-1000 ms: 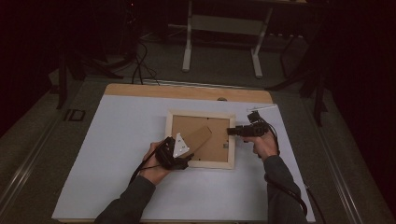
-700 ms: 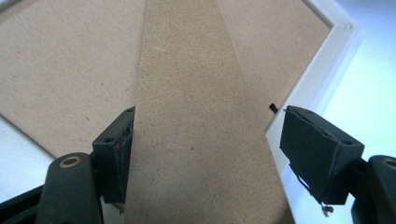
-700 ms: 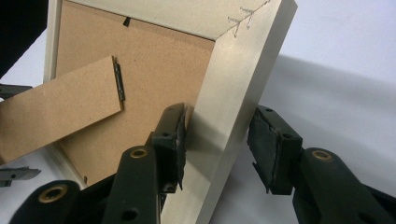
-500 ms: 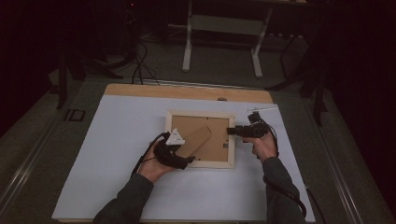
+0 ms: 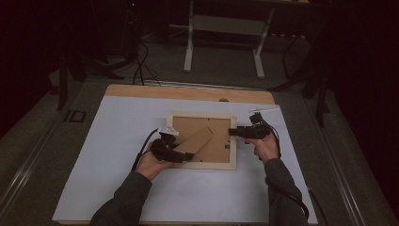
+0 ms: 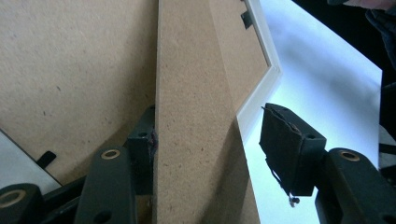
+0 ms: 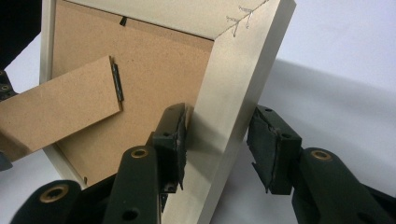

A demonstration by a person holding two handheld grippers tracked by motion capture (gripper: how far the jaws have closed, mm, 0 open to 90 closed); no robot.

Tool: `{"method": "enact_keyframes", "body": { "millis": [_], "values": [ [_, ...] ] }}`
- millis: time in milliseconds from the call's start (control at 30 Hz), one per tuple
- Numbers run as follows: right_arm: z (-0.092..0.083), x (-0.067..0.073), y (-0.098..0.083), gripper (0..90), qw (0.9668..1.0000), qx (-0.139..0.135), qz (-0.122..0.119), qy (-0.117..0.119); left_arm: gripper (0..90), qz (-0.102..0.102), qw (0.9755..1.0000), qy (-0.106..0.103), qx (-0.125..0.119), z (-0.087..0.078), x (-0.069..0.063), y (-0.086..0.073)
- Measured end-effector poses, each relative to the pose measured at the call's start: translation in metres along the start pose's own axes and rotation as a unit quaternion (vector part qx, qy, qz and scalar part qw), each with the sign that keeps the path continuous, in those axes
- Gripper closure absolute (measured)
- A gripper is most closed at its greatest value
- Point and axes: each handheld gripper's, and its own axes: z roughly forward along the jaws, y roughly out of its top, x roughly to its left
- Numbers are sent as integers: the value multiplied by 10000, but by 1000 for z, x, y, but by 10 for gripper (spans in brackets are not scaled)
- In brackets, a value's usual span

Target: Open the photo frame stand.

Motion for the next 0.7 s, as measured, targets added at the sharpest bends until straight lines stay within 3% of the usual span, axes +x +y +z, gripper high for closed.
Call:
{"method": "enact_keyframes", "body": {
  "millis": [100, 167, 200, 233, 467, 700],
  "values": [
    [-1, 1, 0, 568, 10000, -13, -24, -8, 485, 50, 9999, 10, 113, 1, -1, 0],
    [-1, 1, 0, 569, 10000, -24, -31, -9, 550, 202, 9995, 119, 225, 3, -3, 0],
    [-1, 1, 0, 569, 10000, -24, -31, -9, 553, 202, 9995, 119, 225, 3, -3, 0],
    [-1, 1, 0, 570, 10000, -30, -33, -8, 553, 327, 9990, 138, 253, 4, -5, 0],
    [-5, 6, 0, 574, 9997, -132, -169, -125, 583, 477, 9982, 187, 308, 6, -8, 1],
    [-8, 7, -1, 576, 9993, -207, -218, -200, 587, 531, 9980, 257, 249, 8, -9, 2]
  ]
}}
